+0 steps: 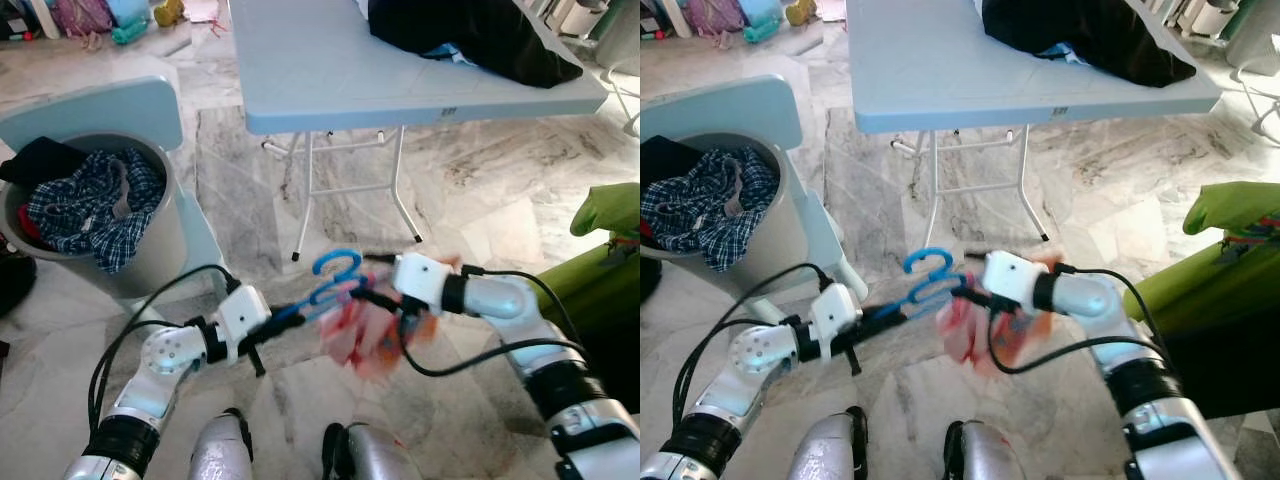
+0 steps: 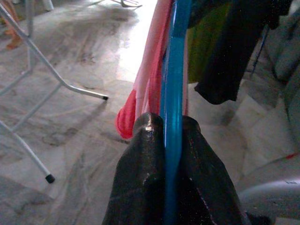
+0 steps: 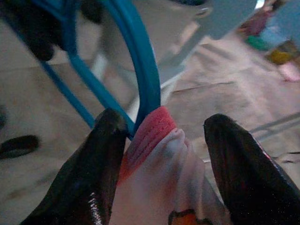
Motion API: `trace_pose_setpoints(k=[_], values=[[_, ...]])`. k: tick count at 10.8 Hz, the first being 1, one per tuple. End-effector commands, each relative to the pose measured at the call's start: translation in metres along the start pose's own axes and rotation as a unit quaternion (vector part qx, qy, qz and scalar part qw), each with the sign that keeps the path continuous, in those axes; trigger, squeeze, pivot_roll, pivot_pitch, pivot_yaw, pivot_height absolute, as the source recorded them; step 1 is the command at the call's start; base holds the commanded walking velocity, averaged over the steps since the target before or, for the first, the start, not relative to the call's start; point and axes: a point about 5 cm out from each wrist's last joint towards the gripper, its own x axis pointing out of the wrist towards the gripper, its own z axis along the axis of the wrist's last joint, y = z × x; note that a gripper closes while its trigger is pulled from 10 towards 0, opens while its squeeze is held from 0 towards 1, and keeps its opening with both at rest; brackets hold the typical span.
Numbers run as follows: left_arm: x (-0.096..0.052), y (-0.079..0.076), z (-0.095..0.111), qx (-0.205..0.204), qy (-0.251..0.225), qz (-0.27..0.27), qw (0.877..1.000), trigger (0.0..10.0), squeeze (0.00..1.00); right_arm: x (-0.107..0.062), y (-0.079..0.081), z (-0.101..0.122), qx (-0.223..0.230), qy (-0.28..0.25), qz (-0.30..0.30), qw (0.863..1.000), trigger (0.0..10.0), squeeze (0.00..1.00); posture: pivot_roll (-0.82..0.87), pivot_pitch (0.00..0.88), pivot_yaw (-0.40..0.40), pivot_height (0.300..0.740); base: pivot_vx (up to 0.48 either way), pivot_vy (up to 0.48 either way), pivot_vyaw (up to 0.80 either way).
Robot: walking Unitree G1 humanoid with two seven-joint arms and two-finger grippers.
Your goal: Hang hanger
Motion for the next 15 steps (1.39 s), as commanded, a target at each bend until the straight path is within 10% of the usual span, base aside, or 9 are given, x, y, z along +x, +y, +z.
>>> trace_pose_setpoints(k=[1,12,15], values=[[0.000,-0.001,0.001,0.003,-0.010,0.003,1.000,0.0,0.00,-0.009,-0.011,-0.008,0.009,0.016,-0.065,0.998,10.0,1.00,0.01,0.146,-0.079,0.740,0.000,0.000,0.00],[0.000,0.008,0.005,0.018,-0.013,0.033,0.999,0.0,0.00,-0.032,-0.025,-0.035,0.110,0.034,-0.366,0.923,10.0,1.00,0.01,0.158,-0.076,0.740,0.000,0.000,0.00],[-0.003,0.010,0.003,0.025,-0.005,0.044,0.999,0.0,0.00,-0.057,-0.041,-0.037,0.149,0.003,-0.502,0.852,10.0,1.00,0.02,0.157,-0.071,0.740,0.000,0.000,0.00]])
